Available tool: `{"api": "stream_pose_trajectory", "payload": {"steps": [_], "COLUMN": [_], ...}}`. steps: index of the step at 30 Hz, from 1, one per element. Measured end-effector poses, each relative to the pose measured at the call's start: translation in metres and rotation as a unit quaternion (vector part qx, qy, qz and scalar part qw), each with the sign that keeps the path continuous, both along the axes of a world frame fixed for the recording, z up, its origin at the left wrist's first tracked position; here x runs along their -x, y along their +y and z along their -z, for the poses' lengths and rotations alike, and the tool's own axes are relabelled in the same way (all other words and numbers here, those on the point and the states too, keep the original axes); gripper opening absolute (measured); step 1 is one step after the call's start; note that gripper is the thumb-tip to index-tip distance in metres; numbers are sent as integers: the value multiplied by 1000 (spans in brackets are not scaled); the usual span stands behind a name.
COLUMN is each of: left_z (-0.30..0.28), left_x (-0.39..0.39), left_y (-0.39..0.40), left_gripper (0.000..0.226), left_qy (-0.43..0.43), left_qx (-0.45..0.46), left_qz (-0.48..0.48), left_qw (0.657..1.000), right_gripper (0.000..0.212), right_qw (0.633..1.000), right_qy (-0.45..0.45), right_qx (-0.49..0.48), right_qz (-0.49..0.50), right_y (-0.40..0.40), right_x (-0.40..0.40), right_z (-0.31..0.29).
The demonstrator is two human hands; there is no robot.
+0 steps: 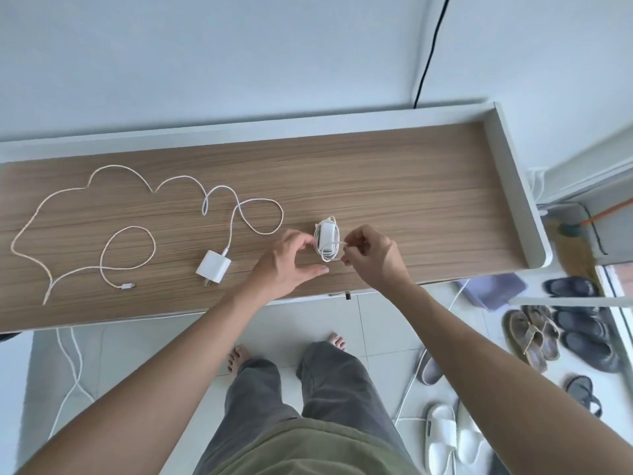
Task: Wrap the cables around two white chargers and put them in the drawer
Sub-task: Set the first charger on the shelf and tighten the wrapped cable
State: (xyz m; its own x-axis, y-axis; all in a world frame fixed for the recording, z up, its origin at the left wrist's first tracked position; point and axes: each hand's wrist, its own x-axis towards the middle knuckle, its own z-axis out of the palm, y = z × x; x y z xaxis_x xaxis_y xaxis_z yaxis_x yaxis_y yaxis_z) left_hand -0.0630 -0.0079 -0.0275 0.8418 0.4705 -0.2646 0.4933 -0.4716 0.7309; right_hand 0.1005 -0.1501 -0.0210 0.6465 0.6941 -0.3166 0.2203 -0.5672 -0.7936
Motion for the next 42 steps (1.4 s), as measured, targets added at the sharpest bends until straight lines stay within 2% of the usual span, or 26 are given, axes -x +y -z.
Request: {"api": "stream_pose_trajectory", "payload": {"steps": [4,8,10,22,28,32,36,39,42], "left_z": [1,6,10,37,48,51,50,47,42], "left_x": [-18,-30,-34,-45,-46,-48,-52,-58,-62], "left_y": [5,17,20,29,22,19,18,21,24], "left_gripper": [64,84,86,48,41,36,27,20,15], "left_qy": [-12,33,44,15,-35,-43,-37,-24,-3], "left_qx": [50,117,148,188,300,308,253,209,177], "left_qz": [-28,-35,-41,-117,-203,-231,-226,-245,-243], "left_qw": [998,992,987,975,931,922,940,946,954], "right_gripper": [7,2,2,7,8,11,18,12,15], "right_qw": [1000,999,999,997,997,998,998,995,976], "right_qy": [1,20,27,77,54,23,22,61,172], "right_qx": [0,-14,-23,-20,-3,17,20,12,1], "right_qz": [-11,-26,-29,15,52,54,59,79,135], "right_y": [0,1,4,34,42,46,52,55,55], "right_x": [-5,-11,-13,-25,-22,-22,-25,-27,-31], "right_z": [1,2,2,17,28,32,36,36,36]}}
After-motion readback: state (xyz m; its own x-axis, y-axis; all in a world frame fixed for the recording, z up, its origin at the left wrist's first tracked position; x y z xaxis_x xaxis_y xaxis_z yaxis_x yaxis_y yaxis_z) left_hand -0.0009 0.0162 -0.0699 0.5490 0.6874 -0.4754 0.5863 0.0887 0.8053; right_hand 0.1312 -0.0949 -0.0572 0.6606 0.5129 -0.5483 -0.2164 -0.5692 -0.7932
